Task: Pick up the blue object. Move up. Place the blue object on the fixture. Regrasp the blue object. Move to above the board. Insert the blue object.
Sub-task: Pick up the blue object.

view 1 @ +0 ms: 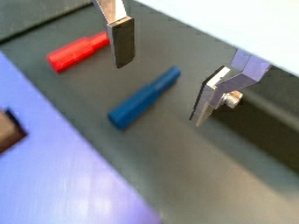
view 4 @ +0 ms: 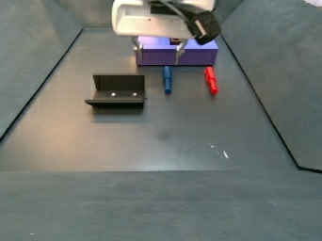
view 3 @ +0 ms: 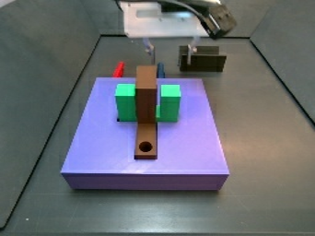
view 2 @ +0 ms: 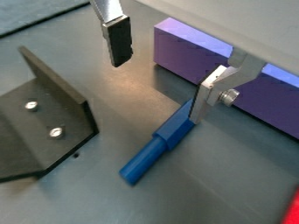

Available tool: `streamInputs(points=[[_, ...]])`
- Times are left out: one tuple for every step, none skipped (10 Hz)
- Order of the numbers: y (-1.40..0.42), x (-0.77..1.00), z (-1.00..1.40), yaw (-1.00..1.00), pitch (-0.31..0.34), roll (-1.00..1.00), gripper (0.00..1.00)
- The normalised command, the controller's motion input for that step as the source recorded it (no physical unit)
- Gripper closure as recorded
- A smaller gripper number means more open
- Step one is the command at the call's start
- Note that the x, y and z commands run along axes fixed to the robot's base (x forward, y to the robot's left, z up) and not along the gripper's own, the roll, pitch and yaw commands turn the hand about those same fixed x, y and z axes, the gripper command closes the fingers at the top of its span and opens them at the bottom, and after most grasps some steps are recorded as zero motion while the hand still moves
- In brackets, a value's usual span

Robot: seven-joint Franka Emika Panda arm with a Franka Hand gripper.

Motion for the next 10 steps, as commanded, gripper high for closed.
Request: streamInputs(points=[[-0.27,0.05,-0.32,0.0,-0.104,0.16,0.0],[-0.25,-0.06,-0.26,0.0,-0.116,0.2,0.0],[-0.16,-0.13,-0.19,0.0,-0.104,0.15,0.0],[-0.21,-0.12,-0.22,0.0,-0.1,0.15,0.0],[-0.21,-0.13,-0.3,0.0,-0.147,0.16,0.0],[-0.14,-0.04,-0.35,0.0,-0.139,0.13,0.0],[-0.07,-0.03,-0.32,0.0,-0.103,0.05,0.0],[0.0,-0.01,-0.04,0.0,-0.053,0.0,0.0],[0.07,-0.07,0.0,0.0,-0.039,0.0,0.0],[0.03,-0.16,-0.02,0.0,-0.054,0.02,0.0]])
